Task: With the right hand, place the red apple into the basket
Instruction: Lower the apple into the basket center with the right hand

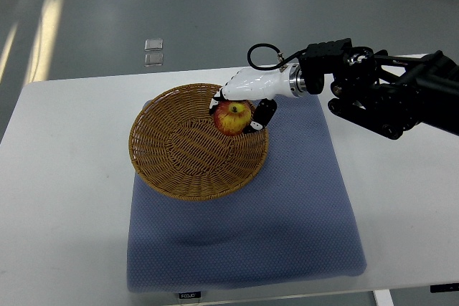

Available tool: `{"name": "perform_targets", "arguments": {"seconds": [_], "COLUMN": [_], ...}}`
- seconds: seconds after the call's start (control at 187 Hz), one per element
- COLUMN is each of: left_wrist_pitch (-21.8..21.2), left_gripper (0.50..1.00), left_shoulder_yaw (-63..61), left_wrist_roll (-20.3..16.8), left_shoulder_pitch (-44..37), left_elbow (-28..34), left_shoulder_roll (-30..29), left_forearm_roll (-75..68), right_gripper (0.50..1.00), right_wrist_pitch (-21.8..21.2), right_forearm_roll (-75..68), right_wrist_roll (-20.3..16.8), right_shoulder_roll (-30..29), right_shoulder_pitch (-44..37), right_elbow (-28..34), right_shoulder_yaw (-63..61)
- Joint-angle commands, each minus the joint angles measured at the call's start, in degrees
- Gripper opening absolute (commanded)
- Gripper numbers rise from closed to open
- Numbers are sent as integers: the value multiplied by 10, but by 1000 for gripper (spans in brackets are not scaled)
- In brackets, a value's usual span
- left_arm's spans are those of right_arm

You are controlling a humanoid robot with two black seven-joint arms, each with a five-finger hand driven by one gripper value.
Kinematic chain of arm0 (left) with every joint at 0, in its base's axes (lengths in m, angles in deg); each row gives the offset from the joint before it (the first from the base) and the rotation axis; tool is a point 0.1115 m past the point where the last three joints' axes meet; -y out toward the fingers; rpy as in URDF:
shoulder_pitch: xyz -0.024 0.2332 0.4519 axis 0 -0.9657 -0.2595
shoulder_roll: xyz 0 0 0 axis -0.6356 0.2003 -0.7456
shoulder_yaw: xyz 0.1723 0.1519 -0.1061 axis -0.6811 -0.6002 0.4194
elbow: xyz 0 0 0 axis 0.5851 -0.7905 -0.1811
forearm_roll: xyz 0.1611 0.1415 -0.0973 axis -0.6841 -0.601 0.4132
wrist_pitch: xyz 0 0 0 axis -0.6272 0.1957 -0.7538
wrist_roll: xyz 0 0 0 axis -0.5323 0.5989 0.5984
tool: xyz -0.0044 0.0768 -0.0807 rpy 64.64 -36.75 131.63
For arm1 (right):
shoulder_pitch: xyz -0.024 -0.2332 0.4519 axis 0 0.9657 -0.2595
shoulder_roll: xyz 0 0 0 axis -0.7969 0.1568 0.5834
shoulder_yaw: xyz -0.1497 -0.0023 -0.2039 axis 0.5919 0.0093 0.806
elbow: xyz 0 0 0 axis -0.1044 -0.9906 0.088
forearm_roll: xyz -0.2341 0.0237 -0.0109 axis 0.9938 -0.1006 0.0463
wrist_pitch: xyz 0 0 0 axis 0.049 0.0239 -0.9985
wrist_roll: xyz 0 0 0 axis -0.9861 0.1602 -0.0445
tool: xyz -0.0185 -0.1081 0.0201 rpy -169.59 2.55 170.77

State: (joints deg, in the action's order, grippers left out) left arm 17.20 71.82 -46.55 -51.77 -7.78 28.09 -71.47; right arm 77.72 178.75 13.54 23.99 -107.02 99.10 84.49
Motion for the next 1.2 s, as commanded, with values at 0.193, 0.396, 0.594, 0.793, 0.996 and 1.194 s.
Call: {"name": "perform_targets", "arguments": {"seconds": [0.193, 0.396, 0.594, 0.793, 0.996, 1.194], "left_wrist_pitch": [0, 0, 0, 0, 0, 0], "left_gripper": [1000, 1000, 1000, 1000, 1000, 1000], "left_shoulder_yaw": [0, 0, 0, 0, 0, 0], "left_wrist_roll": [0, 0, 1, 1, 1, 0], "left_shoulder_pitch": [0, 0, 0, 0, 0, 0], "left_elbow": [0, 0, 0, 0, 0, 0], "left_shoulder_roll": [0, 0, 0, 0, 0, 0], "left_forearm_roll": [0, 0, 0, 0, 0, 0], "right_gripper": [735, 746, 750, 787, 823, 825], "right_wrist_pitch": [0, 10, 25, 31, 50, 58], "right_forearm_roll": [3, 3, 0, -2, -4, -5], "right_wrist_roll": [-1, -1, 0, 0, 1, 1], "right_shoulder_roll": [-9, -15, -29, -36, -44, -49], "right_shoulder_pitch": [28, 31, 32, 33, 38, 42], "right_elbow": [-1, -3, -2, -2, -2, 3], "right_shoulder_yaw": [0, 0, 0, 0, 0, -1]}}
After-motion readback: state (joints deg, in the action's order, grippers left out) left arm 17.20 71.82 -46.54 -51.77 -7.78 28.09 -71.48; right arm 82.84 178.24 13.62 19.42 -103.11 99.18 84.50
